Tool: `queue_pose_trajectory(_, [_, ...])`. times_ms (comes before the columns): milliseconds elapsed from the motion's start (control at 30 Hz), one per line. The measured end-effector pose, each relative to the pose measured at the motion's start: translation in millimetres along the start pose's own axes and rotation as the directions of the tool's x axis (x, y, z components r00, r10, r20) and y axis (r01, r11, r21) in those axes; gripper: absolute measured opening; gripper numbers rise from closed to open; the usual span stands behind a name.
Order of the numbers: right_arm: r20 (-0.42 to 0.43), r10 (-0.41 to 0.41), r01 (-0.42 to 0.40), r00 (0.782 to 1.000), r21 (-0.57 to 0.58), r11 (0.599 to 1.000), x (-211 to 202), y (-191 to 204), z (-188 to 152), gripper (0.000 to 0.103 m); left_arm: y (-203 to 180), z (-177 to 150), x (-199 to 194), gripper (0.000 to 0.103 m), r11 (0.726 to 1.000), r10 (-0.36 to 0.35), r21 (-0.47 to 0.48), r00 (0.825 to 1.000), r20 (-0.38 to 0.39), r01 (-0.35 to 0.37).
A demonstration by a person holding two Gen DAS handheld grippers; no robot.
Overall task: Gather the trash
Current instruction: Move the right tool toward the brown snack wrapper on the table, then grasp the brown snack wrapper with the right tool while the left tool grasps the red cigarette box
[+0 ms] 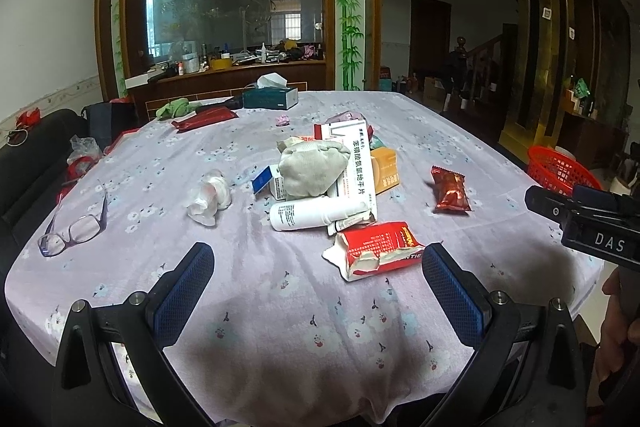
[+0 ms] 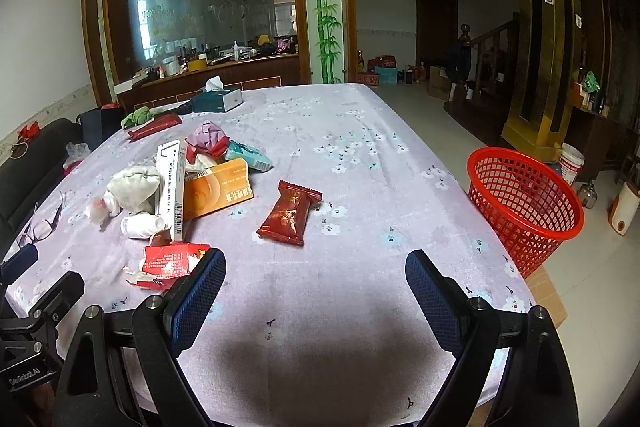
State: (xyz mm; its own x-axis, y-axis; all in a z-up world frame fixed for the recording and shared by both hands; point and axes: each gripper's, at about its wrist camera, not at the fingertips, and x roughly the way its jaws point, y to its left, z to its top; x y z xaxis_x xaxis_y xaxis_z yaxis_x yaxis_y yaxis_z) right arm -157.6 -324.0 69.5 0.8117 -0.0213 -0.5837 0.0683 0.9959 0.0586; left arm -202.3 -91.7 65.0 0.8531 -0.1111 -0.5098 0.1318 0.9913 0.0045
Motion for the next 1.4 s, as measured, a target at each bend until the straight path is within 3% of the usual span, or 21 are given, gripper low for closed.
queue_pose_trajectory(1400, [-0.033,0.001,-0.001,0.999,0.004,1.0,7,0,-3,0.094,-13,-4,7,0.103,0.997,-0.055,0.051,0.997,-0.044,0.058])
